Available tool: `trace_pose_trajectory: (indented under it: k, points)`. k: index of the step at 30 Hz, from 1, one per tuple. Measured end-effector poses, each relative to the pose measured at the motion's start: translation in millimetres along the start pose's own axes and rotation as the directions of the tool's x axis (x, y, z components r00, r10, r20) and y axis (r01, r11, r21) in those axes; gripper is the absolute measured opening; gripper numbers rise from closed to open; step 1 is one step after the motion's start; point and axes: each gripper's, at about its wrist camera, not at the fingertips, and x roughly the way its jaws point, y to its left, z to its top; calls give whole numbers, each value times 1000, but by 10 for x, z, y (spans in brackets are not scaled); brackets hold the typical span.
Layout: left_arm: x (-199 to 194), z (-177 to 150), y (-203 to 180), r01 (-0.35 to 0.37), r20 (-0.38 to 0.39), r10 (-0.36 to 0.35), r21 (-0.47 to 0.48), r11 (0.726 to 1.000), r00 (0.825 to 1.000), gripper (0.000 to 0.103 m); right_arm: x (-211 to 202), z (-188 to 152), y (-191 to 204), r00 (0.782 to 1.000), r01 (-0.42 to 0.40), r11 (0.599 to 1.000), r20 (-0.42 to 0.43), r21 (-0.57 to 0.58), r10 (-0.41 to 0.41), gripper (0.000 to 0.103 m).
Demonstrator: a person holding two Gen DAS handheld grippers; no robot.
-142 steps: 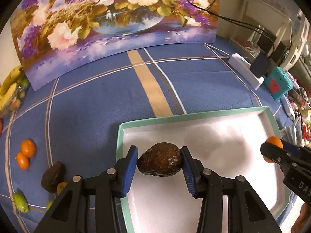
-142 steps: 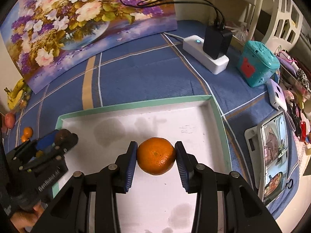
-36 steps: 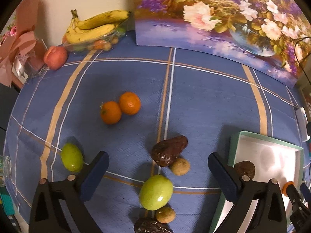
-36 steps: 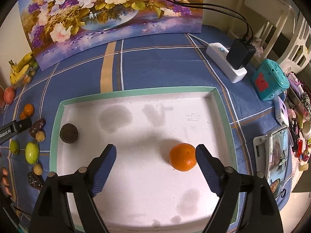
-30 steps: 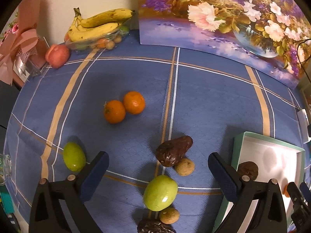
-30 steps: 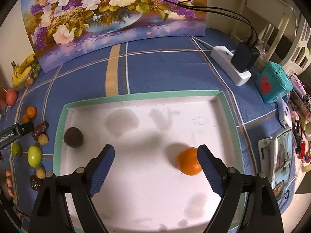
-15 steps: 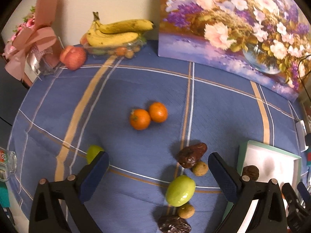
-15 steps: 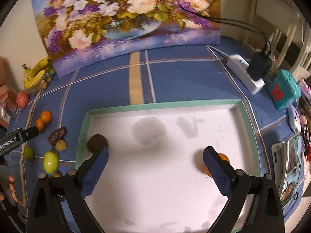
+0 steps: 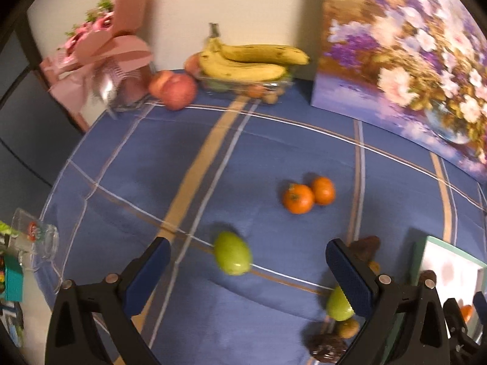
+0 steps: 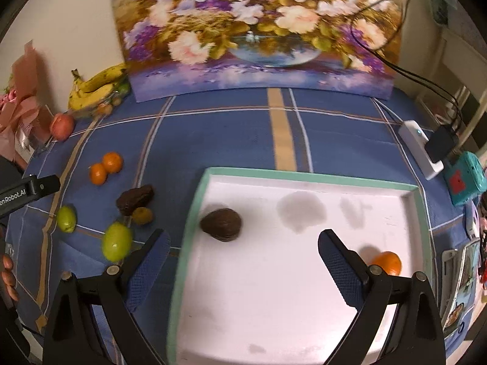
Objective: Organize fruits
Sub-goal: 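Move both open tools back from the tray toward the remaining fruits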
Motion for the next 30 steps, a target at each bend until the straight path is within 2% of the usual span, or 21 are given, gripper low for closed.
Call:
trace_pose_trajectory:
  k: [8,12,15,23,30]
  points:
    - [40,65,243,3,-5,-4,-33,999,1000,103,-87,34,290,997,8,999,81,-47,-4,98]
    - [37,79,324,47,18,-47,-19,999,999,103,-68,45,359,996,-21,999,83,-33,24,98]
    - [34,97,390,83,35,-82,-16,996,996,103,-14,43,391,996,-72,997,57,-11,72,98]
    - [78,174,710,124,60,-121,-66,990,991,103,-20,114,684,995,-79,995,61,-59,83,98]
    - [265,145,811,133,-5,-134,-73,988,991,103,74,251,927,990,-131,988,44,-81,134,98]
